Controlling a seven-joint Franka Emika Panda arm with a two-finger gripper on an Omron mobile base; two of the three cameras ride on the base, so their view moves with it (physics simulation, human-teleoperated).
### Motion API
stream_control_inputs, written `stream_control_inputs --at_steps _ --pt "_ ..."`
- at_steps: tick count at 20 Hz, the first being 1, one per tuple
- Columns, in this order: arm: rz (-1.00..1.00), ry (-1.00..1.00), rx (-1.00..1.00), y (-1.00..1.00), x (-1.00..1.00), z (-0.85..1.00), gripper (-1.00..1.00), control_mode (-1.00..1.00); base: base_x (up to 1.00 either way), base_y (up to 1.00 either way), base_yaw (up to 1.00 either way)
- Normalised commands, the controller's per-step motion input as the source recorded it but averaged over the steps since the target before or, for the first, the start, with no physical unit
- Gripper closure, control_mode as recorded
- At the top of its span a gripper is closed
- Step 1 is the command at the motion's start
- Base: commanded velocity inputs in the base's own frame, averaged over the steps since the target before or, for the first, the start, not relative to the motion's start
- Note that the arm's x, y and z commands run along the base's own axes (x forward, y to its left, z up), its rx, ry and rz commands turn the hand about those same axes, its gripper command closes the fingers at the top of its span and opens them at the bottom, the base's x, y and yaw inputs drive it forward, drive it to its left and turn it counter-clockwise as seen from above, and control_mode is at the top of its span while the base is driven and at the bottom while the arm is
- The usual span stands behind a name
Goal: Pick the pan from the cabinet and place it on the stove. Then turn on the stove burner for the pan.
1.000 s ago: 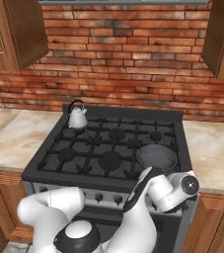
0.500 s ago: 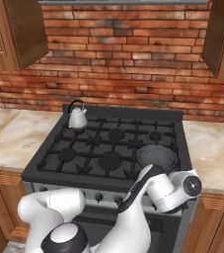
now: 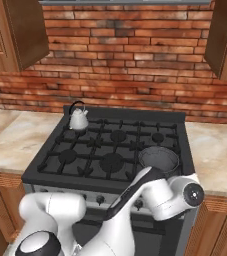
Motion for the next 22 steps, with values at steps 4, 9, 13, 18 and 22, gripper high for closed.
stream_control_inputs --at_steps 4,9,13,18,22 --pt "0.0 -0.07 0.0 0.39 -0.56 0.35 -1.0 -1.0 0.0 0.0 0.0" --pt "0.0 -0.1 0.0 0.3 -0.62 0.36 -1.0 -1.0 0.0 0.0 0.0" --pt "-0.02 -0.11 0.0 0.11 -0.74 0.22 -1.0 -1.0 0.0 0.0 0.0" --pt "-0.03 -0.1 0.0 0.08 -0.79 0.05 -1.0 -1.0 0.0 0.0 0.0" --pt "-0.01 -0.04 0.0 0.1 -0.67 -0.01 -1.0 -1.0 0.0 0.0 0.0"
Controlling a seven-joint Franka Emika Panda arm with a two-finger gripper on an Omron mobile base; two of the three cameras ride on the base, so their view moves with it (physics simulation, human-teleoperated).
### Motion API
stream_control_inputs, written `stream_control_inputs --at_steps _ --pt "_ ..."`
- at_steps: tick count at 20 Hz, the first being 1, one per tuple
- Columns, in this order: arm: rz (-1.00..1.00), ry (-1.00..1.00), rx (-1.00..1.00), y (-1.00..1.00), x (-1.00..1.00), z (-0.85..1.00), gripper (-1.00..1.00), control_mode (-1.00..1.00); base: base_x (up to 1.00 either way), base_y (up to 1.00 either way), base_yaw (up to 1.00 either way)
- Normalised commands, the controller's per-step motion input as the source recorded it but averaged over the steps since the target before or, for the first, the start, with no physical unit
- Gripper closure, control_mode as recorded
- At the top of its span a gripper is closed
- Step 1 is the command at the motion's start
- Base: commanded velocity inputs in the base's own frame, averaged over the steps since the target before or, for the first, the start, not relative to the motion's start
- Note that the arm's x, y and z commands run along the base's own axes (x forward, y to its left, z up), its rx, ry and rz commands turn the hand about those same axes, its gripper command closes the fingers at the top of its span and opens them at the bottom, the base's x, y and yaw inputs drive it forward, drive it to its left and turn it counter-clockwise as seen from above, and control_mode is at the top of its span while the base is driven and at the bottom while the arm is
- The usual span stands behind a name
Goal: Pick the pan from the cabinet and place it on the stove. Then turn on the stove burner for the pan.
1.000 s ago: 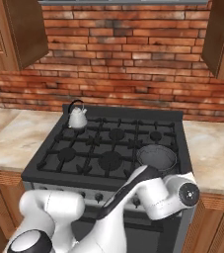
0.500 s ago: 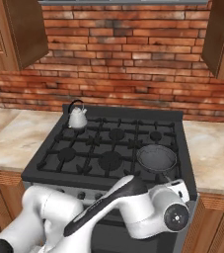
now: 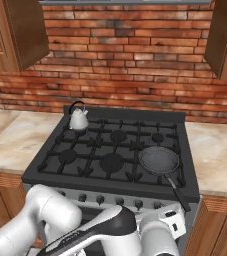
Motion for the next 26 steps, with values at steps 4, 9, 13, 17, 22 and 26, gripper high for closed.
stream_control_inputs --at_steps 4,9,13,17,22,26 --pt "0.0 -0.01 0.0 0.02 -0.53 -0.05 -1.0 -1.0 0.0 0.0 0.0" --pt "0.0 -0.02 0.0 0.0 -0.3 -0.07 -1.0 -1.0 0.0 0.0 0.0" --pt "0.0 -0.02 0.0 -0.04 -0.11 -0.1 -1.0 -1.0 0.0 0.0 0.0" --pt "0.0 0.0 0.0 -0.07 0.0 -0.11 -1.0 -1.0 0.0 0.0 0.0" --pt "0.0 0.0 0.02 -0.15 0.11 -0.12 -1.0 -1.0 0.0 0.0 0.0" --pt "0.0 0.0 0.05 -0.29 0.27 -0.14 -1.0 -1.0 0.0 0.0 0.0"
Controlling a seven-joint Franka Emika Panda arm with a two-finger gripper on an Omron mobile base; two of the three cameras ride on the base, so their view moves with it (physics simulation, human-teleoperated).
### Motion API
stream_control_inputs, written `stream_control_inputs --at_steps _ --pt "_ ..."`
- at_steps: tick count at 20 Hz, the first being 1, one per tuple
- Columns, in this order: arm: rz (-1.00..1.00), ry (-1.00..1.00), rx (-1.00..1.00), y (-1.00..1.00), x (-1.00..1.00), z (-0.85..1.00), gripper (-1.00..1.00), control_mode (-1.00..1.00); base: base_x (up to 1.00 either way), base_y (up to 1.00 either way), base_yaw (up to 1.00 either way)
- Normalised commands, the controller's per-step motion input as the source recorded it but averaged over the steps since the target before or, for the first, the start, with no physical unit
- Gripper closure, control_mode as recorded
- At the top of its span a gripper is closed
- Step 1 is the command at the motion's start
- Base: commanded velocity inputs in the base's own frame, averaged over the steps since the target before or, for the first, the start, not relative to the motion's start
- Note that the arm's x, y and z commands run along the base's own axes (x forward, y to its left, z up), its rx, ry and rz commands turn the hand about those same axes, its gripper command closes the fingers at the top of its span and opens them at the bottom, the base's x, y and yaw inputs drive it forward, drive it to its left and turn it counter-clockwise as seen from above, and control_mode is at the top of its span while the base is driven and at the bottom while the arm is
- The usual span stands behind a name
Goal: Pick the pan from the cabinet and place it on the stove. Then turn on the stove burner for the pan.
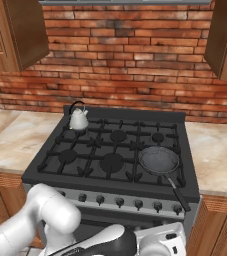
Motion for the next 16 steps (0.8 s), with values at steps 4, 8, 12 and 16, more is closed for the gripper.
stream_control_inputs --at_steps 4,8,12,16 --pt "0.0 0.0 0.09 -0.36 0.28 -0.21 -1.0 -1.0 0.0 0.0 0.0" --pt "0.01 0.0 0.1 -0.33 0.21 -0.29 -1.0 -1.0 0.0 0.0 0.0" --pt "0.01 0.02 0.1 -0.24 0.2 -0.29 -1.0 -1.0 0.0 0.0 0.0" --pt "0.0 0.04 0.07 -0.06 0.32 -0.26 -1.0 -1.0 0.0 0.0 0.0"
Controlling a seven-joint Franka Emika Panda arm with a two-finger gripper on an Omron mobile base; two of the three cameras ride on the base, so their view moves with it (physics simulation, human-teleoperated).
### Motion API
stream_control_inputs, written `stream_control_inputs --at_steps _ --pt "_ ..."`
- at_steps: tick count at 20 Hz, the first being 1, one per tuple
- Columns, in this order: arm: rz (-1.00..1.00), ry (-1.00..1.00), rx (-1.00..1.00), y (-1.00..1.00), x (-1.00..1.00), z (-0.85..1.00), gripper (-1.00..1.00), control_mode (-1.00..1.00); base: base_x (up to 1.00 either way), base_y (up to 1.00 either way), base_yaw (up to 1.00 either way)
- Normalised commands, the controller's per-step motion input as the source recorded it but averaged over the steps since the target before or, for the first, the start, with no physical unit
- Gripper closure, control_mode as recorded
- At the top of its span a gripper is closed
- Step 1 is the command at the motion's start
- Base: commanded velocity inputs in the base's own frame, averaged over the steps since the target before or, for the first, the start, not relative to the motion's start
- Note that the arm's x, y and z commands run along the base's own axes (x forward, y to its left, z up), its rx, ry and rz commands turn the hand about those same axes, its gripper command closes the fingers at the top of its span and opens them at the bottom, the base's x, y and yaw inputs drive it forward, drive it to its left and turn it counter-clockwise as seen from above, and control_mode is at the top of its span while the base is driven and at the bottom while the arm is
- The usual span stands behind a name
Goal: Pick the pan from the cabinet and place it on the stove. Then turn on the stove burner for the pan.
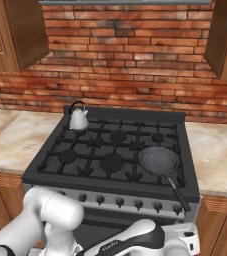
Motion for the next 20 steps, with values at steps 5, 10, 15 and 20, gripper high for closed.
stream_control_inputs --at_steps 5,10,15,20 --pt "0.0 0.02 0.04 0.0 0.43 -0.26 -1.0 -1.0 0.0 0.0 0.0" --pt "0.0 0.0 0.0 0.0 0.42 -0.38 -1.0 -1.0 0.0 0.0 0.0" --pt "0.0 -0.02 0.02 0.0 0.32 -0.46 -1.0 -1.0 0.0 0.0 0.0" --pt "0.0 -0.05 0.04 -0.08 0.22 -0.36 -1.0 -1.0 0.0 0.0 0.0"
